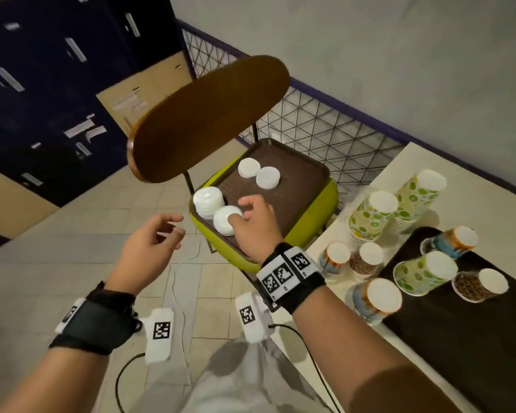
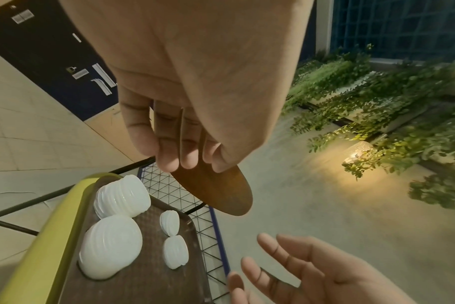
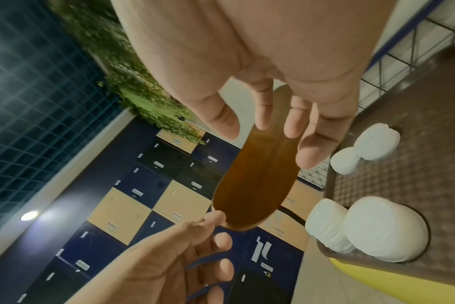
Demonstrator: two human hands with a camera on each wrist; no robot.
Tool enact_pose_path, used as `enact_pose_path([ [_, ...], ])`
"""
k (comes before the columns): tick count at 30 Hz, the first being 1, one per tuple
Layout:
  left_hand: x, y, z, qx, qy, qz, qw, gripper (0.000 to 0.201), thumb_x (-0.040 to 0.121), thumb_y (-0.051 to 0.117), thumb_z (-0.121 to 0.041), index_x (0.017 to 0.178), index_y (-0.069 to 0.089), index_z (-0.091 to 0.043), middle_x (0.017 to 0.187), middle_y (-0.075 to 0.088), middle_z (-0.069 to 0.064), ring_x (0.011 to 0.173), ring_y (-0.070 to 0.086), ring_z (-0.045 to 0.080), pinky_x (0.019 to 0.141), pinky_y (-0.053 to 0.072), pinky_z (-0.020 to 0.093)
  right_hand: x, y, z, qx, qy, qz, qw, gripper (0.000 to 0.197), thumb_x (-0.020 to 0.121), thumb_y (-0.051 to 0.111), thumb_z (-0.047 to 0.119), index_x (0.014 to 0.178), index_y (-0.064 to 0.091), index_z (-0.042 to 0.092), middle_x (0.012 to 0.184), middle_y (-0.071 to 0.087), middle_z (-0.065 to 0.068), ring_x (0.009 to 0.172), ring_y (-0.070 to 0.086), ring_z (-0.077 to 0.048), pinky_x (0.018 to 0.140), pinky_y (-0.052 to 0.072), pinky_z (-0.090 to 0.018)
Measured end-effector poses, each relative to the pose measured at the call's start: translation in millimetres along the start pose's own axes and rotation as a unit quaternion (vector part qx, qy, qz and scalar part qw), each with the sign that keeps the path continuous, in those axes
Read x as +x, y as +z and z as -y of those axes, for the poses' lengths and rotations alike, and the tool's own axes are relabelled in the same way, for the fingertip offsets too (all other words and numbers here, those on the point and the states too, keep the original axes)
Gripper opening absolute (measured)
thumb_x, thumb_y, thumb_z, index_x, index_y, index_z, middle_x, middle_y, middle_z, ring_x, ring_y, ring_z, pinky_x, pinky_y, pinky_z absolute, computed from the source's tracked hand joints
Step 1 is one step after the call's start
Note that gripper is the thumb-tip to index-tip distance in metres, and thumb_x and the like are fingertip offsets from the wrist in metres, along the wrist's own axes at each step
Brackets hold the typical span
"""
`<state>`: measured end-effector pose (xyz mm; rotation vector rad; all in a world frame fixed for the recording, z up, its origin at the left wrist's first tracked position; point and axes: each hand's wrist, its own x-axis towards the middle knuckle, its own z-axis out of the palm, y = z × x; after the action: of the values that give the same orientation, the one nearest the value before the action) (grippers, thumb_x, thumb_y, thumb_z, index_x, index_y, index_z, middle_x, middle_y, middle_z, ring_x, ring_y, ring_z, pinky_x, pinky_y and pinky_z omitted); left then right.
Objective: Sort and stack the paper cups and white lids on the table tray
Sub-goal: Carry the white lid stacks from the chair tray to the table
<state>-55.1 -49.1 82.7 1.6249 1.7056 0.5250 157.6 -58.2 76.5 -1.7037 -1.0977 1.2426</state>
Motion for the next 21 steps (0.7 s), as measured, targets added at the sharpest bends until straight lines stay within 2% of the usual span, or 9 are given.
enact_pose_path([
  [2, 24, -1, 4, 0.003, -0.012, -0.002, 1.0, 0.031, 0.102, 0.058, -0.038, 0.133, 0.056, -0.035, 0.107, 0.068, -0.005, 0.095, 0.069, 0.014, 0.086, 0.059, 0.041, 24, 11, 1, 0.003, 0.029, -0.001, 1.0, 0.037, 0.093, 0.06, 0.018, 0.129, 0.051, 0.021, 0.134, 0.04, -0.008, 0.103, 0.053, -0.023, 0.088, 0.04, -0.03],
  [5, 72, 4, 12, 0.012, -0.023, 0.018, 0.999, 0.039, 0.102, 0.058, -0.04, 0.14, 0.049, -0.032, 0.115, 0.065, -0.003, 0.099, 0.067, 0.017, 0.088, 0.059, 0.043, 65, 30, -4, -0.005, 0.068, -0.026, 0.997, 0.035, 0.095, 0.059, 0.02, 0.13, 0.052, 0.02, 0.14, 0.037, -0.01, 0.103, 0.054, -0.025, 0.09, 0.043, -0.034],
  [8, 124, 15, 24, 0.016, -0.039, 0.053, 0.998, 0.046, 0.103, 0.056, -0.04, 0.146, 0.043, -0.028, 0.116, 0.062, 0.001, 0.1, 0.065, 0.022, 0.094, 0.056, 0.047, 104, 53, -19, -0.052, 0.119, -0.064, 0.989, 0.039, 0.095, 0.059, 0.025, 0.133, 0.052, 0.019, 0.141, 0.036, -0.011, 0.116, 0.055, -0.037, 0.099, 0.046, -0.042],
  [11, 170, 31, 45, 0.024, -0.058, 0.068, 0.996, 0.052, 0.104, 0.052, -0.044, 0.151, 0.038, -0.025, 0.118, 0.067, 0.012, 0.092, 0.064, 0.025, 0.091, 0.053, 0.042, 133, 77, -39, -0.118, 0.174, -0.067, 0.975, 0.047, 0.096, 0.057, 0.031, 0.141, 0.048, 0.021, 0.145, 0.036, -0.012, 0.13, 0.044, -0.042, 0.105, 0.04, -0.044],
  [14, 209, 47, 65, 0.033, -0.074, 0.092, 0.992, 0.057, 0.103, 0.046, -0.052, 0.154, 0.032, -0.029, 0.134, 0.062, 0.021, 0.114, 0.064, 0.04, 0.103, 0.051, 0.052, 156, 100, -57, -0.19, 0.202, -0.056, 0.959, 0.057, 0.095, 0.056, 0.036, 0.148, 0.04, 0.024, 0.148, 0.033, -0.013, 0.135, 0.035, -0.041, 0.107, 0.036, -0.047],
  [16, 228, 56, 75, 0.05, -0.083, 0.092, 0.991, 0.058, 0.104, 0.044, -0.052, 0.156, 0.031, -0.03, 0.146, 0.052, 0.02, 0.128, 0.055, 0.04, 0.112, 0.043, 0.05, 168, 113, -67, -0.235, 0.212, -0.052, 0.947, 0.063, 0.094, 0.057, 0.041, 0.151, 0.036, 0.026, 0.149, 0.031, -0.015, 0.135, 0.033, -0.041, 0.11, 0.035, -0.051],
  [18, 242, 64, 82, 0.075, -0.091, 0.087, 0.989, 0.059, 0.105, 0.042, -0.051, 0.158, 0.029, -0.029, 0.149, 0.044, 0.023, 0.133, 0.049, 0.041, 0.114, 0.037, 0.048, 174, 122, -76, -0.254, 0.225, -0.053, 0.939, 0.067, 0.094, 0.057, 0.043, 0.153, 0.031, 0.025, 0.152, 0.028, -0.016, 0.137, 0.03, -0.043, 0.111, 0.034, -0.053],
  [21, 257, 74, 90, 0.106, -0.104, 0.111, 0.983, 0.063, 0.105, 0.038, -0.055, 0.161, 0.025, -0.027, 0.151, 0.039, 0.027, 0.137, 0.045, 0.046, 0.115, 0.035, 0.05, 180, 129, -87, -0.268, 0.229, -0.07, 0.933, 0.071, 0.094, 0.057, 0.044, 0.155, 0.027, 0.021, 0.15, 0.029, -0.018, 0.135, 0.03, -0.044, 0.108, 0.037, -0.052],
])
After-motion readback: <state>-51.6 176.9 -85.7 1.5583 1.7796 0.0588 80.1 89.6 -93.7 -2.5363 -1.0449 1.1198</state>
